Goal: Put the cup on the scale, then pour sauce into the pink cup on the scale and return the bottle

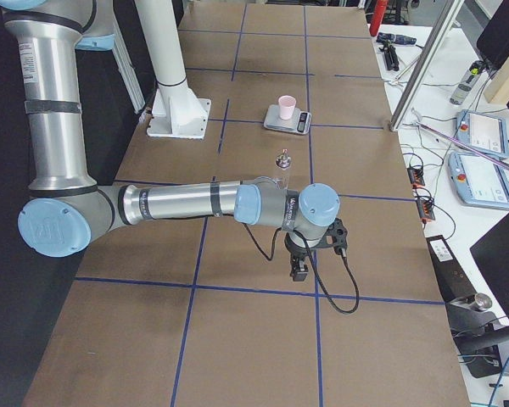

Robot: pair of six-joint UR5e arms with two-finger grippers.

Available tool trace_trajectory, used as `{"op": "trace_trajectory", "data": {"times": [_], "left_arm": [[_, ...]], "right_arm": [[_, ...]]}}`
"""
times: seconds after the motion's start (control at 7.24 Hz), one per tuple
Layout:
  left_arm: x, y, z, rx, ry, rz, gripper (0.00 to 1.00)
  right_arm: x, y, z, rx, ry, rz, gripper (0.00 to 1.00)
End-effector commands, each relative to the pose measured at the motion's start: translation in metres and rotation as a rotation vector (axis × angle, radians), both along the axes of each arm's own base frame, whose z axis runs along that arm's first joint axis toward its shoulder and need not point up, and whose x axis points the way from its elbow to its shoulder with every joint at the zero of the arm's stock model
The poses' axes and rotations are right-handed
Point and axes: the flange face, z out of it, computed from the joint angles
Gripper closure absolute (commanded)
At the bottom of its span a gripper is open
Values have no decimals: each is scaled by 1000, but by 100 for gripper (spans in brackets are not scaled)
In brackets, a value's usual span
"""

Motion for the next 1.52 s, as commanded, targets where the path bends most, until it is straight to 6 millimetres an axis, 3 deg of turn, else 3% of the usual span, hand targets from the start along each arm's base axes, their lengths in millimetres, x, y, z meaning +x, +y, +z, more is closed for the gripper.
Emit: {"op": "trace_trajectory", "data": {"times": [0.0, 0.69, 0.97, 1.24, 1.38], "left_arm": [[14, 12, 16, -6, 2, 23, 0], [19, 4, -2, 62, -5, 33, 0], [18, 10, 13, 21, -5, 28, 0], [16, 31, 45, -77, 3, -10, 0], [19, 38, 49, -74, 29, -6, 0]], "right_arm": [[2, 2, 5, 1, 20, -4, 0], [5, 4, 5, 38, 76, -6, 0], [5, 7, 9, 34, 76, -6, 0], [5, 8, 10, 34, 72, -9, 0], [4, 4, 10, 67, 76, -14, 0]]}}
